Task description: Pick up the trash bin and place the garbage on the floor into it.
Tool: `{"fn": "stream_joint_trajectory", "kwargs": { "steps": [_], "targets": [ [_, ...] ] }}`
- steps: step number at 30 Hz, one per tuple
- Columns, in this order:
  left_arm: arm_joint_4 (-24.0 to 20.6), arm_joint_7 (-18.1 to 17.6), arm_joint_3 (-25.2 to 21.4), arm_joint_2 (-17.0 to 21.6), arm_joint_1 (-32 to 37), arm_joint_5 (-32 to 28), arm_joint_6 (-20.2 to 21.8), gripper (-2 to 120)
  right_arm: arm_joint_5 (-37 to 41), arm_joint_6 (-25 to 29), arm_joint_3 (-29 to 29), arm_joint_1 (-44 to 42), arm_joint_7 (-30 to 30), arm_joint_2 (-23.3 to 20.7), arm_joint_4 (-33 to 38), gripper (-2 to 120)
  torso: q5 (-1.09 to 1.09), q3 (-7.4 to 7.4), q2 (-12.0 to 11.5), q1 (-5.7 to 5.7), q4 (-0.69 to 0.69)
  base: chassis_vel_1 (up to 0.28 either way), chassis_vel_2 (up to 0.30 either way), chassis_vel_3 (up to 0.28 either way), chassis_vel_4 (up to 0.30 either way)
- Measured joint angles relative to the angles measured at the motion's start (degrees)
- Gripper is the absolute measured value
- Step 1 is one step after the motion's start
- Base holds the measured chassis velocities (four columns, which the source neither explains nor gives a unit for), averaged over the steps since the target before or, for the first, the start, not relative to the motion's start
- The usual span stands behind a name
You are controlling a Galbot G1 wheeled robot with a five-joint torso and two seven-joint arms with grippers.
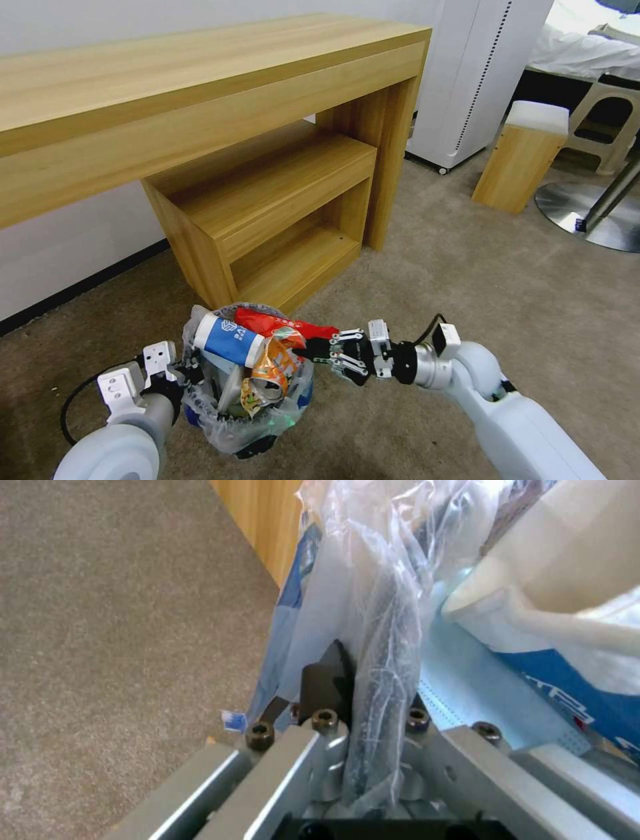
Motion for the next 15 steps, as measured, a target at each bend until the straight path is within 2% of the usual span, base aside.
{"fn": "stream_joint_trajectory", "kwargs": {
  "steps": [6,15],
  "targets": [
    [-2.22,0.00,0.71,-0.01,1.21,0.44,0.26,1,-0.52,0.19,-4.57,2.97,0.29,1.78,-3.43,6,0.00,0.00,0.00,0.00,0.00,0.000,0.000,0.000,0.000],
    [-3.44,-0.09,2.09,-0.16,1.50,1.16,0.58,1,-2.10,0.10,-6.82,3.47,1.30,2.69,-4.06,6,0.00,0.00,0.00,0.00,0.00,0.000,0.000,0.000,0.000]
  ]
}}
